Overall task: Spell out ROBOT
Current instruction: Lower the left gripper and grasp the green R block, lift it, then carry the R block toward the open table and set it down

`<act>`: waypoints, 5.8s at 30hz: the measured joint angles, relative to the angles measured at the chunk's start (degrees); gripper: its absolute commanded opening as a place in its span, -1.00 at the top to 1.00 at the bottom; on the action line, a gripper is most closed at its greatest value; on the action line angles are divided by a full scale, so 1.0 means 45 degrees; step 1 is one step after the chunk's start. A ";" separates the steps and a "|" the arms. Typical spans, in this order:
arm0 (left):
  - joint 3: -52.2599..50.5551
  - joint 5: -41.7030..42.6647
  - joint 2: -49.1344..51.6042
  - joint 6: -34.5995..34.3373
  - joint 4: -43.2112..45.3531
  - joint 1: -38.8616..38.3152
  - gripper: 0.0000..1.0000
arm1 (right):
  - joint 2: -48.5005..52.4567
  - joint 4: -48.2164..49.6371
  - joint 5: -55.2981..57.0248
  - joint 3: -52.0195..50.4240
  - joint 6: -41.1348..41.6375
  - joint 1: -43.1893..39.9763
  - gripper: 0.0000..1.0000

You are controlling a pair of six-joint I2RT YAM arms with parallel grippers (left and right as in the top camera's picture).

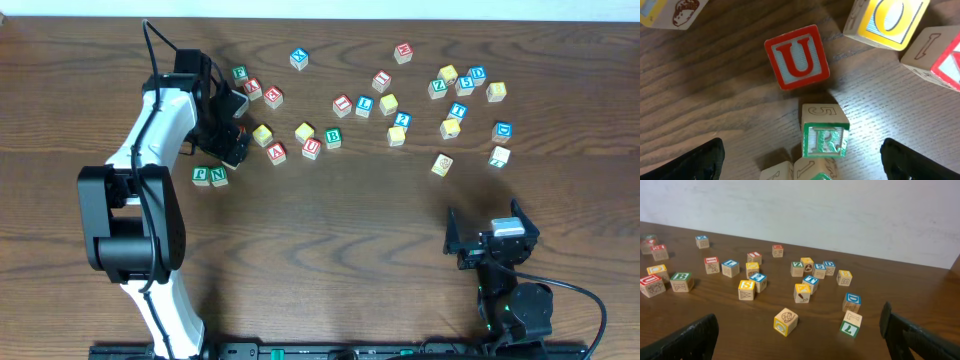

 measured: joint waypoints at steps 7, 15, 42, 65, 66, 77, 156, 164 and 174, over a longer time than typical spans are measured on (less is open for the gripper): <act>-0.0185 0.0015 0.0282 0.0005 0.0257 0.0000 -0.96 | 0.0000 0.0000 0.0000 0.0000 -0.0005 0.0000 -0.98; -0.0189 0.0126 0.0491 0.0005 0.0559 0.0000 -0.96 | 0.0000 0.0000 0.0000 0.0000 -0.0005 0.0000 -0.99; -0.0374 0.0170 0.1020 0.0049 0.0792 0.0000 -0.90 | 0.0000 0.0000 0.0000 0.0000 -0.0005 0.0000 -0.99; -0.0374 -0.0636 0.1020 0.0233 0.1360 0.0000 0.12 | 0.0000 0.0000 0.0000 0.0000 -0.0005 0.0000 -0.99; -0.0374 -0.0685 0.1020 0.0209 0.1365 0.0000 0.30 | 0.0000 0.0000 0.0000 0.0000 -0.0005 0.0000 -0.98; -0.0374 -0.0806 0.1020 0.0228 0.1399 0.0000 0.62 | 0.0000 0.0000 0.0000 0.0000 -0.0005 0.0000 -0.99; -0.6581 -0.1938 -0.3157 -0.9831 0.4240 -0.5061 0.85 | 0.0000 0.0000 0.0000 0.0000 0.0000 0.0000 -0.99; -0.6581 -0.1889 -0.3157 -0.9991 0.4274 -0.5061 0.85 | 0.0000 0.0005 0.0000 0.0000 -0.0005 0.0000 -0.99; -0.6586 -0.0865 -0.3143 -1.0171 0.4998 -0.5061 0.85 | 0.0000 0.0005 0.0000 0.0000 -0.0005 0.0000 -0.99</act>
